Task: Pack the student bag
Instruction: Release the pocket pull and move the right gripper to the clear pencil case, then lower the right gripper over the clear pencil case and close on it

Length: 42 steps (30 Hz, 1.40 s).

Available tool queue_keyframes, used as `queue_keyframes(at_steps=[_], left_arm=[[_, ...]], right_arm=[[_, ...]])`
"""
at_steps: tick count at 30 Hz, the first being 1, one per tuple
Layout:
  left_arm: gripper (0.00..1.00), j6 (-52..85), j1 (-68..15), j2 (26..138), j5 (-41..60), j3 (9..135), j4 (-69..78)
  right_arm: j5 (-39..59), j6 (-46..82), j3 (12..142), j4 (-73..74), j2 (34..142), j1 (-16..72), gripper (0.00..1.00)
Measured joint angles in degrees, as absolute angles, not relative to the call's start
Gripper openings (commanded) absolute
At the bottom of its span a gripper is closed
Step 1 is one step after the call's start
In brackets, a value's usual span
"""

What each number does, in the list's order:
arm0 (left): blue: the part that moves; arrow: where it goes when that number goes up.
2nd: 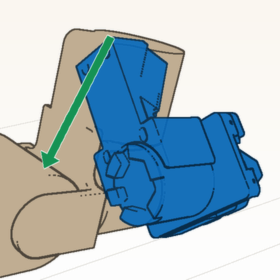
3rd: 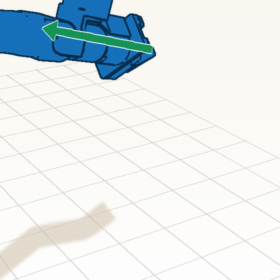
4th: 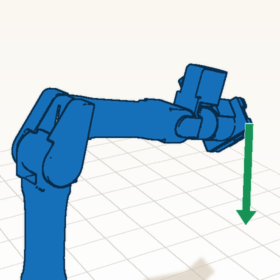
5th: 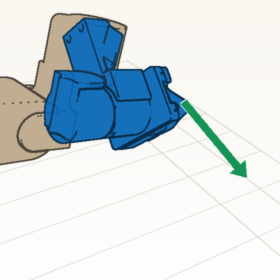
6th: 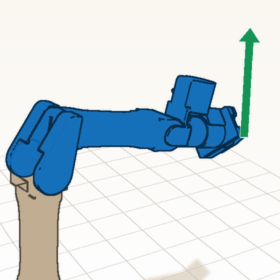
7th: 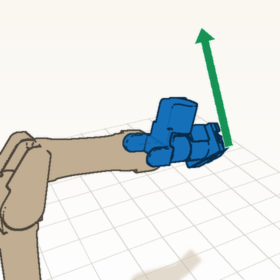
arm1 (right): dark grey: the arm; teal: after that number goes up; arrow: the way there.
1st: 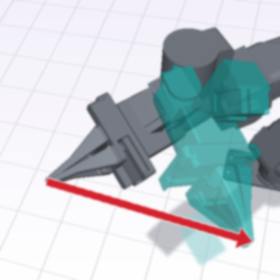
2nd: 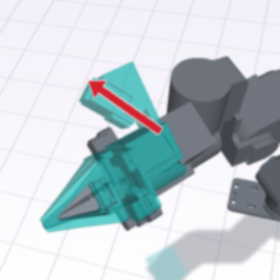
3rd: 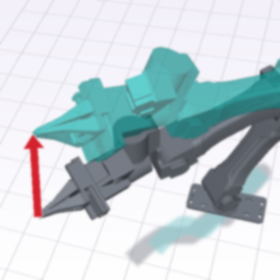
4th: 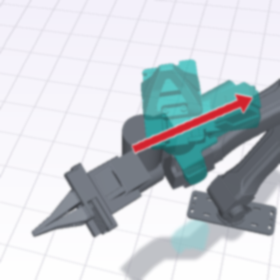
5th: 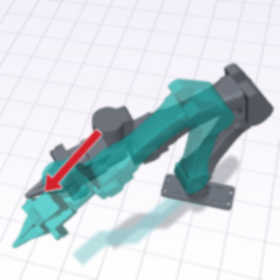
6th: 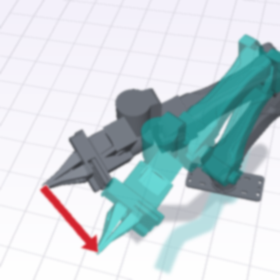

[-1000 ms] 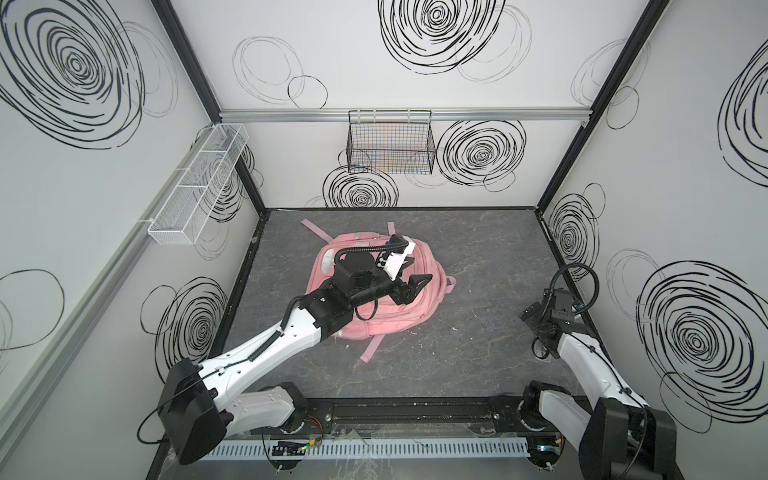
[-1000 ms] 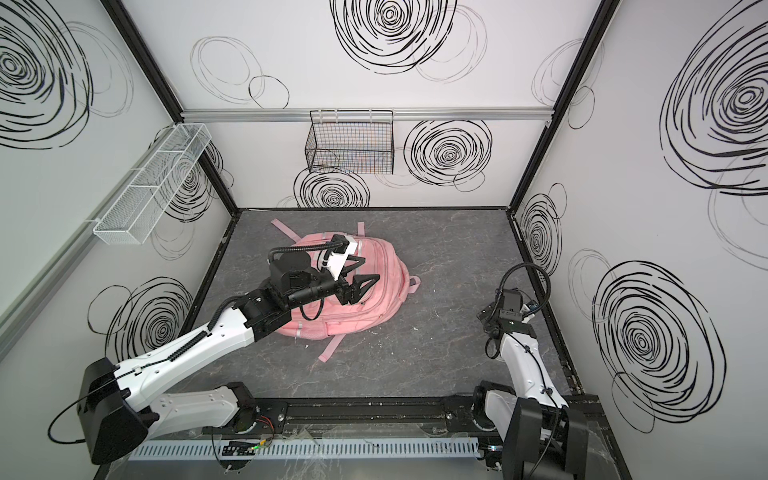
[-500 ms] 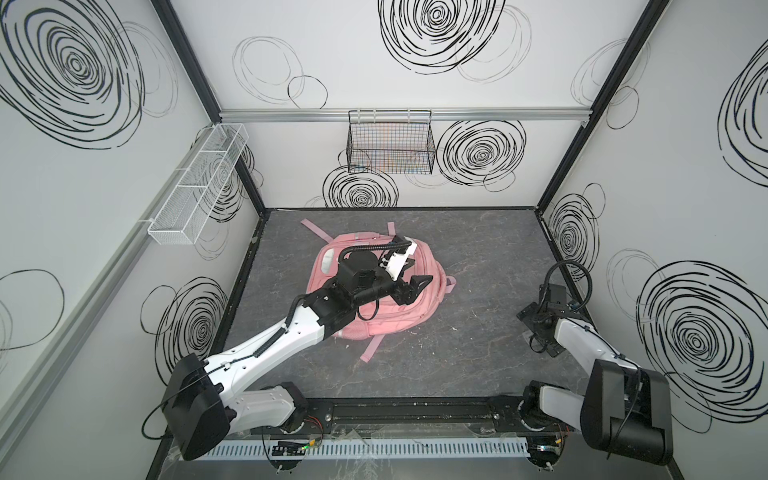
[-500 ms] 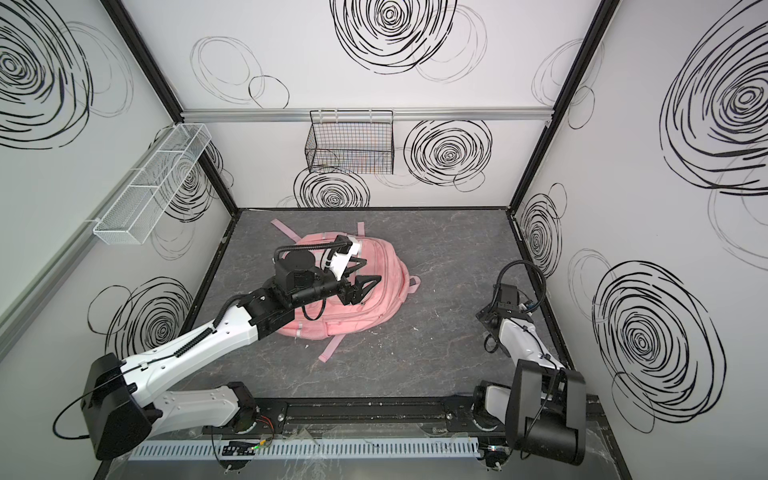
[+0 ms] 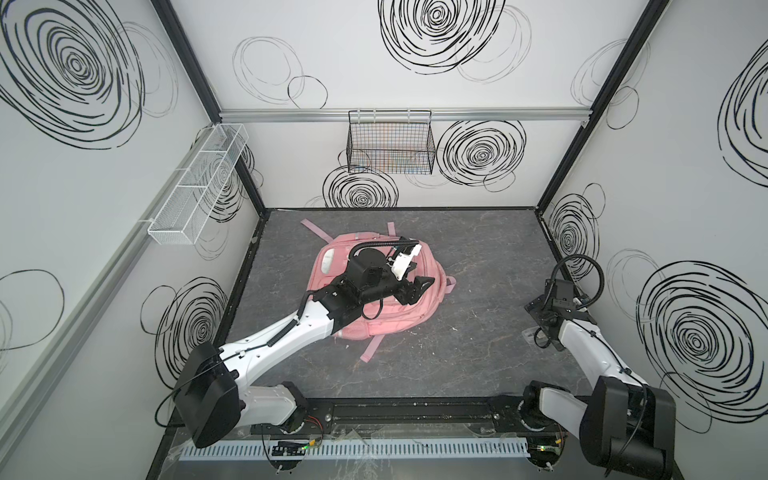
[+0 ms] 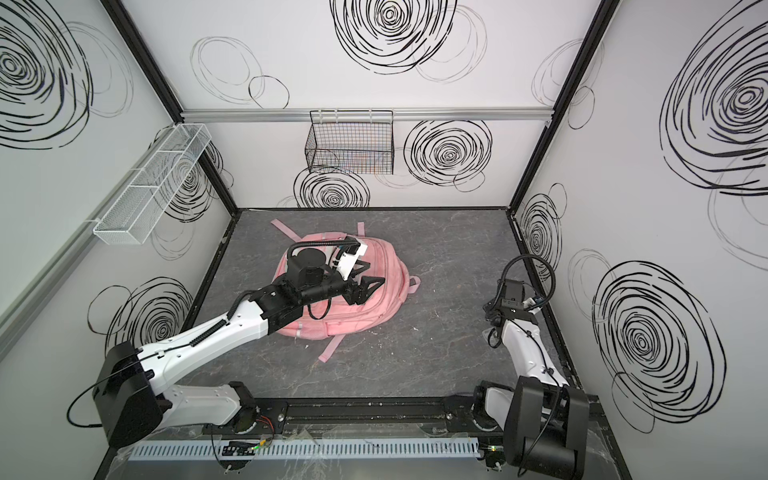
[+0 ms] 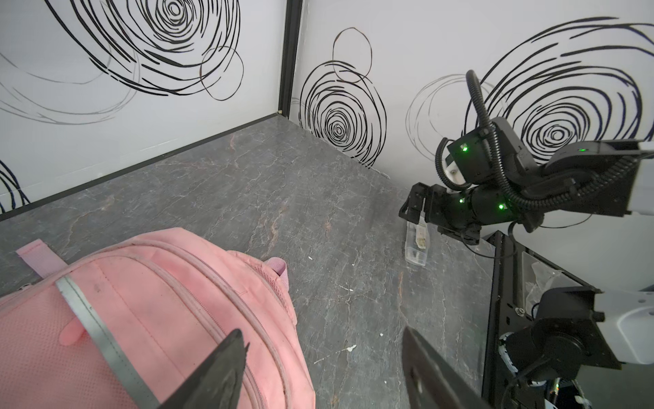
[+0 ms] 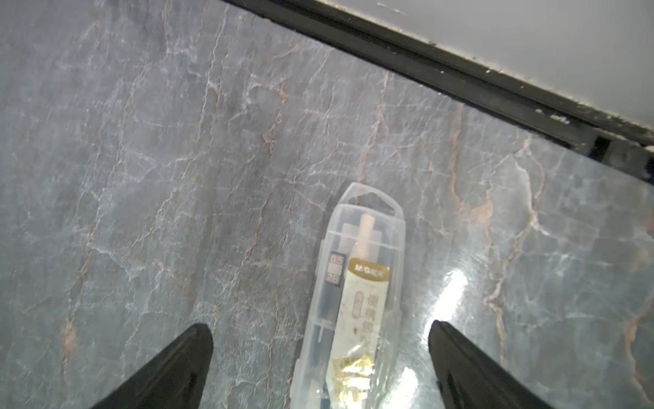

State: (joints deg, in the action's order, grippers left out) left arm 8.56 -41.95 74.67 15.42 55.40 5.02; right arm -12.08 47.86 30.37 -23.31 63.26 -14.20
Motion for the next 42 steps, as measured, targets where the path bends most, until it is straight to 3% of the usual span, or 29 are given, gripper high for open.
queue_keyframes(at_steps=[14,36,42], left_arm=[[0.73,8.60,-41.95,74.67,14.50,55.86,3.55],[0.74,6.81,-41.95,74.06,11.90,55.94,2.81],[0.73,6.81,-41.95,74.04,11.66,55.94,2.81]], right_arm=[[-6.96,52.07,28.84,-22.11,67.11,-14.46,0.97],[-4.12,50.04,26.61,-14.70,70.17,-14.72,0.57],[1.04,48.42,24.01,-13.17,66.00,-13.82,0.52]])
